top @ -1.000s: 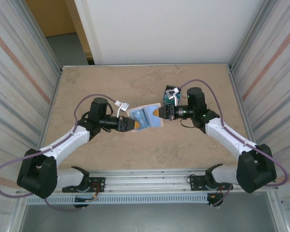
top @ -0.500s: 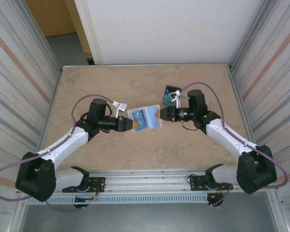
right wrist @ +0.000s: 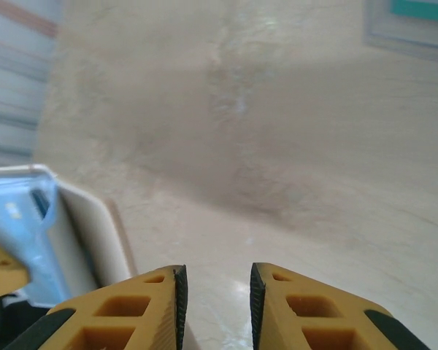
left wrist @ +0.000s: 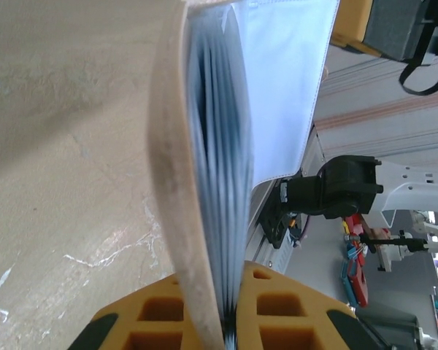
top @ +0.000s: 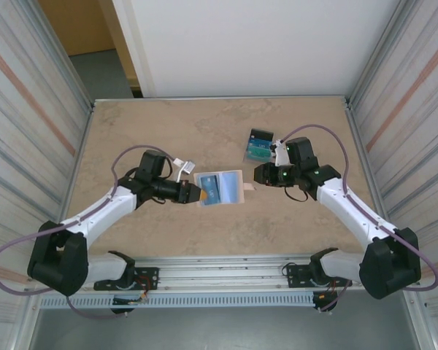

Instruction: Take the credit cards out of the card holder

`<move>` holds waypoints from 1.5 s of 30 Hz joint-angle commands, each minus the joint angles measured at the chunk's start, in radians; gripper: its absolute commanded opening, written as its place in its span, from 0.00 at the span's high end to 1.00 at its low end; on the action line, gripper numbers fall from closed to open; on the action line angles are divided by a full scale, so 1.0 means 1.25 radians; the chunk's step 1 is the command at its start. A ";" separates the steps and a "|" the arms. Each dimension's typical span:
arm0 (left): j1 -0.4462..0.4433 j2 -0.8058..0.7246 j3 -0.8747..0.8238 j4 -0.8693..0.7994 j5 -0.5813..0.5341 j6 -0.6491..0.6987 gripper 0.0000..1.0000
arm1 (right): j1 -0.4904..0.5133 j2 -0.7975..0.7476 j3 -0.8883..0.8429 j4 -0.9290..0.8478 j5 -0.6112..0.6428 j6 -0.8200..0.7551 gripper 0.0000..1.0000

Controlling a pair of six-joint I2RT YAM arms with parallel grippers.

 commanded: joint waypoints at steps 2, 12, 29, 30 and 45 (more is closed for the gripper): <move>-0.001 0.021 0.035 -0.020 0.042 0.031 1.00 | -0.001 -0.041 0.037 -0.114 0.144 -0.001 0.69; -0.056 0.158 0.047 0.024 0.029 0.035 1.00 | 0.093 -0.088 0.041 -0.117 0.194 0.059 0.62; -0.083 0.309 0.034 0.108 -0.003 0.017 1.00 | 0.207 0.210 0.072 0.012 0.050 0.122 0.66; -0.083 0.311 0.031 0.112 -0.005 0.014 1.00 | 0.209 0.228 0.075 0.016 0.040 0.122 0.67; -0.043 0.341 -0.008 0.182 -0.030 -0.018 0.98 | 0.211 0.387 0.110 0.024 0.032 0.114 0.77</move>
